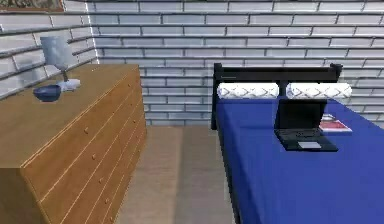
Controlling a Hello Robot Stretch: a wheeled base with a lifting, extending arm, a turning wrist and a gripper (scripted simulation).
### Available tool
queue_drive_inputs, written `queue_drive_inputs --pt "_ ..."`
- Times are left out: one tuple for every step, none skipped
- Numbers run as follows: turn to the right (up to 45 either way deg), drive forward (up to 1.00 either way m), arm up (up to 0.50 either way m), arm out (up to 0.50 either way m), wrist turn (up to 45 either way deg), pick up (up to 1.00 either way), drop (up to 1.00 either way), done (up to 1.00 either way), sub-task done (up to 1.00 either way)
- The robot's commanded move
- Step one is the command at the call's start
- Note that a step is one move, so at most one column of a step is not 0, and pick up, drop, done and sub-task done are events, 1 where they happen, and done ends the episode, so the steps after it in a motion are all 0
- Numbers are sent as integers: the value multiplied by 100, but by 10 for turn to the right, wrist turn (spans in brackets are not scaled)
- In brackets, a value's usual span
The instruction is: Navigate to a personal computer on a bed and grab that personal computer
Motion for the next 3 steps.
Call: queue_drive_inputs --pt "0 75 0 0 0 0 0 0 0" --pt "-300 0 0 0 0 0 0 0 0" --pt "0 0 50 0 0 0 0 0 0"
